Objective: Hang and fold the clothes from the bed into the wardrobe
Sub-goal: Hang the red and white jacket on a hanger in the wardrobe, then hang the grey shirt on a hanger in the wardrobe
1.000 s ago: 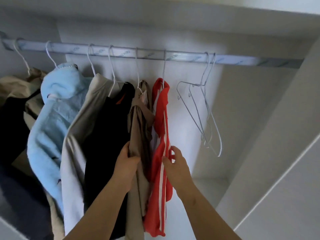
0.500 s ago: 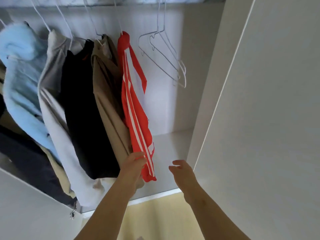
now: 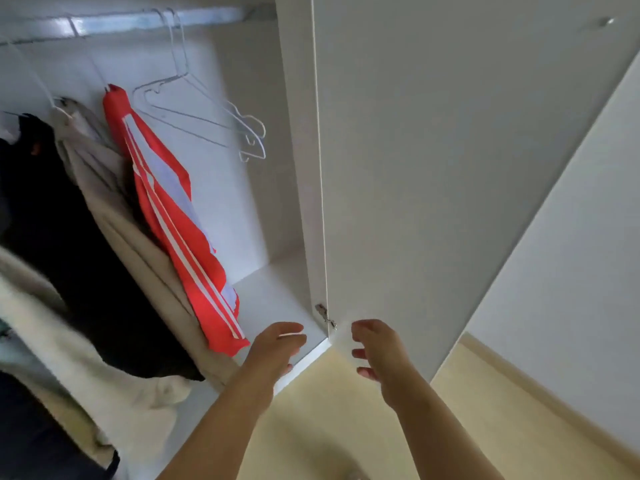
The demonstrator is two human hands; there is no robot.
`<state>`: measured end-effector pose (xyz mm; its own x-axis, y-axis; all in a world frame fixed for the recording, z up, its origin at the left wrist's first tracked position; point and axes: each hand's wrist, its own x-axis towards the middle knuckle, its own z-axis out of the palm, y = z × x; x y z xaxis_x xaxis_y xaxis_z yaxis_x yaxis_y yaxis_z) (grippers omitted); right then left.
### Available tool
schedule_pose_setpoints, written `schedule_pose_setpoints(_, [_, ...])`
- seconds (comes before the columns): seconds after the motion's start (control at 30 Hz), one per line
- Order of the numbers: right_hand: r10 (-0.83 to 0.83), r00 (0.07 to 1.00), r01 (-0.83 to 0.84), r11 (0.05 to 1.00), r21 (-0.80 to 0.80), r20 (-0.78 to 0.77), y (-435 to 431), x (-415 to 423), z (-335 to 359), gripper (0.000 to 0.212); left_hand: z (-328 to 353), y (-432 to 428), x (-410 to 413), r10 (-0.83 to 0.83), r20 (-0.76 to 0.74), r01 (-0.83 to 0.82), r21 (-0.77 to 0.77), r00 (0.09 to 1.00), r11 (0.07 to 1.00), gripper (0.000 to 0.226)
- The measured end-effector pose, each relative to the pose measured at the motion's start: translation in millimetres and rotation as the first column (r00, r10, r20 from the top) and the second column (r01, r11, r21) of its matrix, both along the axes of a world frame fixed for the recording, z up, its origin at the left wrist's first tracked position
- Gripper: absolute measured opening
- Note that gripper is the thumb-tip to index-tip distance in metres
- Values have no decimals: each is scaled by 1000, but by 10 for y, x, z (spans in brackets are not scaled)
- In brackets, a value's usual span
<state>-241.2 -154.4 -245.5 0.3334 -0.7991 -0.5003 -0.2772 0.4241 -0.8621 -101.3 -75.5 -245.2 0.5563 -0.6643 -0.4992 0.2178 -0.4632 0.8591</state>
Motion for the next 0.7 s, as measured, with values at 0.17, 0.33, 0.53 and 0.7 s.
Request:
schedule_pose_setpoints(0.17, [-245, 969, 246, 966, 78, -24, 731, -687, -117, 10, -86, 409, -460, -253, -25, 254, 49, 967, 966, 12])
schedule_pose_setpoints(0.33, [-493, 867, 497, 853, 161, -71, 1488, -1462, -341, 11, -170, 662, -1283, -534, -76, 539, 102, 842, 836, 12])
schedule_pose_setpoints(0.53, [-707, 702, 708, 683, 181, -83, 2192, -2453, -468, 11, -295, 942, -2310, -724, -51, 724, 125, 688, 678, 14])
schedule_pose_setpoints(0.7, [-850, 520, 845, 499, 195, -80, 2943, -3413, -522, 12, -356, 1286, -3436, -854, -79, 857, 100, 514, 506, 13])
